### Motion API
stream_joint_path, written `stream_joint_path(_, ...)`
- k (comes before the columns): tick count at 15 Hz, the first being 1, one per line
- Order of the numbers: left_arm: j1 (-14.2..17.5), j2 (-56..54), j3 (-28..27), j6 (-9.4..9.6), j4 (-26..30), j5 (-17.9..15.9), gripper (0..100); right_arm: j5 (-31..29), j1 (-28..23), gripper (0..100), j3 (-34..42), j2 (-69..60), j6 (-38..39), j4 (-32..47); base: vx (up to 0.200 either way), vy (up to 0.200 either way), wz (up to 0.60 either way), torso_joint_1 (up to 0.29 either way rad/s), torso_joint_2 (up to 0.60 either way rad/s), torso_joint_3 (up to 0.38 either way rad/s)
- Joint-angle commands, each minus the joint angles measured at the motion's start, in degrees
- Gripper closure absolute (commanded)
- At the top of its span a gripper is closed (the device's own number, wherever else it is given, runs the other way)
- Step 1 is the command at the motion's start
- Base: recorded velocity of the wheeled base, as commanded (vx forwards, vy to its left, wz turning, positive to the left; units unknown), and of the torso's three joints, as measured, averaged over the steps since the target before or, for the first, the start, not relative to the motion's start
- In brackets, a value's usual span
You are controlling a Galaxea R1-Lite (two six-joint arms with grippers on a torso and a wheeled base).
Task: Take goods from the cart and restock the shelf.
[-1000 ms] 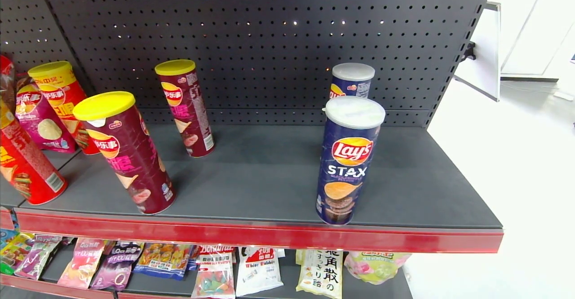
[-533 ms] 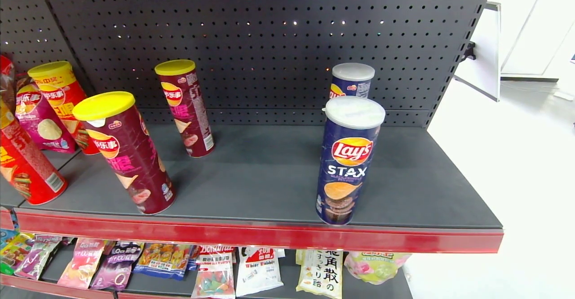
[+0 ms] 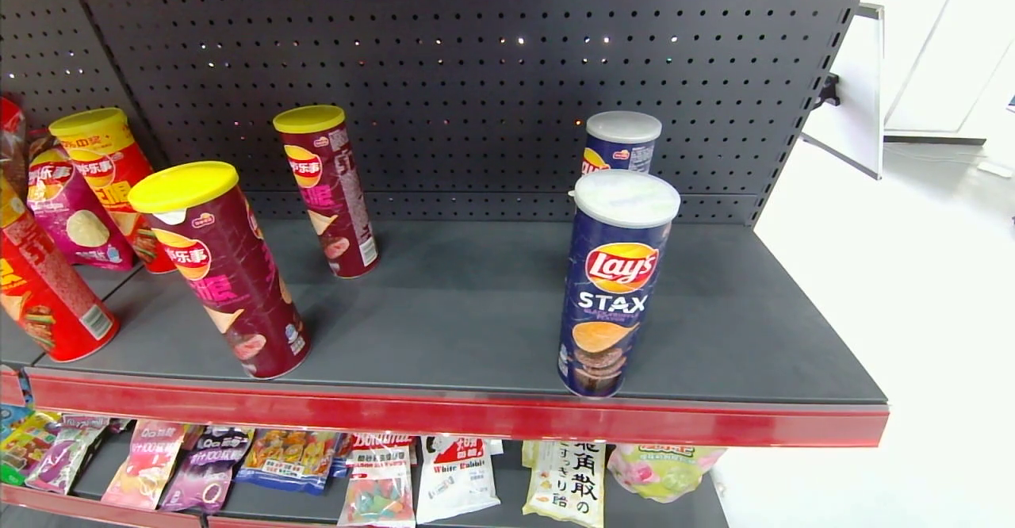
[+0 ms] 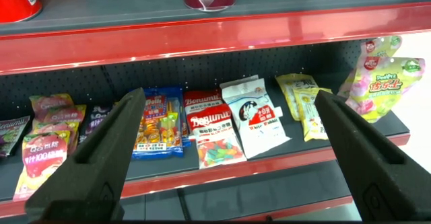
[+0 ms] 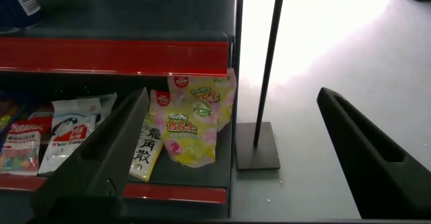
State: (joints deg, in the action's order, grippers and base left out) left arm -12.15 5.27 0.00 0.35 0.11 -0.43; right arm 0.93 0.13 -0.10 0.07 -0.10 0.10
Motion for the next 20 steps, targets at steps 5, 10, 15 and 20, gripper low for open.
stream_joint_path(5, 4.60, 0.09, -0.09, 0.35, 0.07, 1.13, 0, 0.13, 0.04, 0, 0.01, -0.07, 0.01, -0.01, 0.000, 0.000, 0.00, 0.000, 0.00, 0.000)
stream_joint_path(10, 15.32, -0.70, 0.00, 0.26, 0.07, 1.22, 0, 0.22, 0.04, 0, 0.01, -0.07, -0.08, -0.01, 0.000, 0.000, 0.00, 0.000, 0.00, 0.000)
stream_joint_path(15, 15.05, -0.96, -0.09, 0.17, 0.07, 0.08, 0, 0.30, 0.04, 0, 0.10, -0.07, -0.08, -0.01, 0.000, 0.000, 0.00, 0.000, 0.00, 0.000)
stream_joint_path(20, 12.15, -5.27, -0.09, 0.26, 0.07, -1.68, 0, 0.30, 0.04, 0, 0.10, -0.07, -0.08, -0.01, 0.000, 0.000, 0.00, 0.000, 0.00, 0.000)
